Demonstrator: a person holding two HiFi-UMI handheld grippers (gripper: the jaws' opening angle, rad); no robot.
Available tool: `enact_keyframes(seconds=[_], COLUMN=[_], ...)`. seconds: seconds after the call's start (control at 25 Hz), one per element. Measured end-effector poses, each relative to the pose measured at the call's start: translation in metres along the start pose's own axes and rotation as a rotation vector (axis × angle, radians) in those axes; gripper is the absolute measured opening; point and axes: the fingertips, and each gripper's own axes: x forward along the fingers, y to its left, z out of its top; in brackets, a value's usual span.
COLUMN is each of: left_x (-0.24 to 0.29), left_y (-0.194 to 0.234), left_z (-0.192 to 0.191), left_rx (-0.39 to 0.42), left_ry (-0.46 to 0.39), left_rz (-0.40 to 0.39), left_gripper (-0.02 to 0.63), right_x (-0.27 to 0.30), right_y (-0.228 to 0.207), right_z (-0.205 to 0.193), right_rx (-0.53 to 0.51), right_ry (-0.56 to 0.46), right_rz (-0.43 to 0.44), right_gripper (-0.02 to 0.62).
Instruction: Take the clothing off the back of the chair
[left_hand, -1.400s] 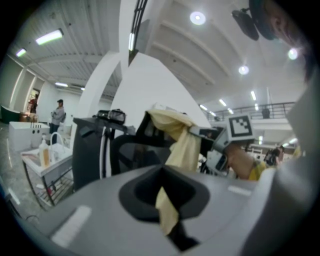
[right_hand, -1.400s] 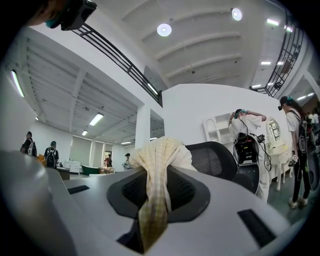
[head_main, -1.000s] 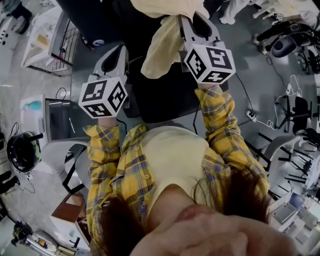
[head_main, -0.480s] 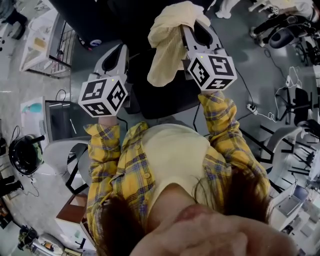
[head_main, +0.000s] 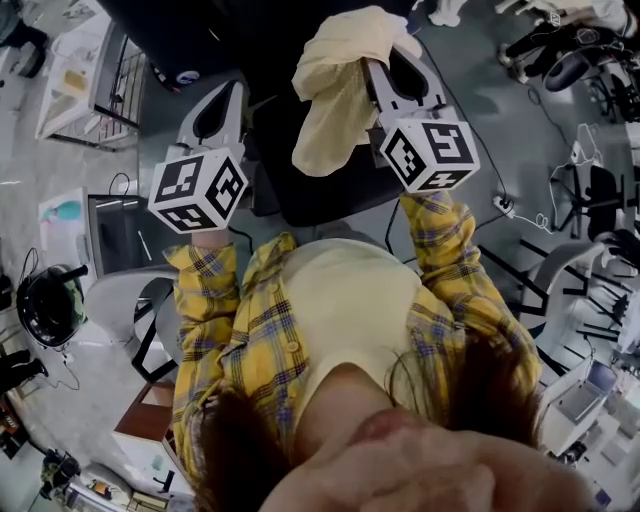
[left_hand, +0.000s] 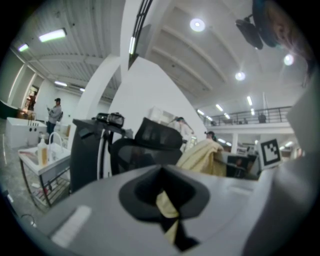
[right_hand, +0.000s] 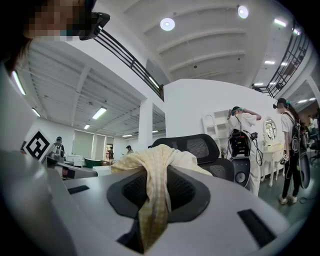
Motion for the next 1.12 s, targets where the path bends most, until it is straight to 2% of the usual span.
enact_keyframes(seconds=[0.56,1.12], left_x=[-0.012,-0.017], left_y=[0.003,0.003], left_z=[-0.008,-0.005], left_rx=[-0.017,0.001], left_ry=[-0.001,-0.017], left_rz=[0.022,0.062], left_gripper=[0.006,0.006], right_x=[-0.016,-0.029], right_y=[0.008,0.006], right_z=[-0.031,-0.037], right_rx=[0.037,0.064], right_ry=[0.068,0.083], right_rz=[0.002,0.010], right_gripper=[0.084,0.084])
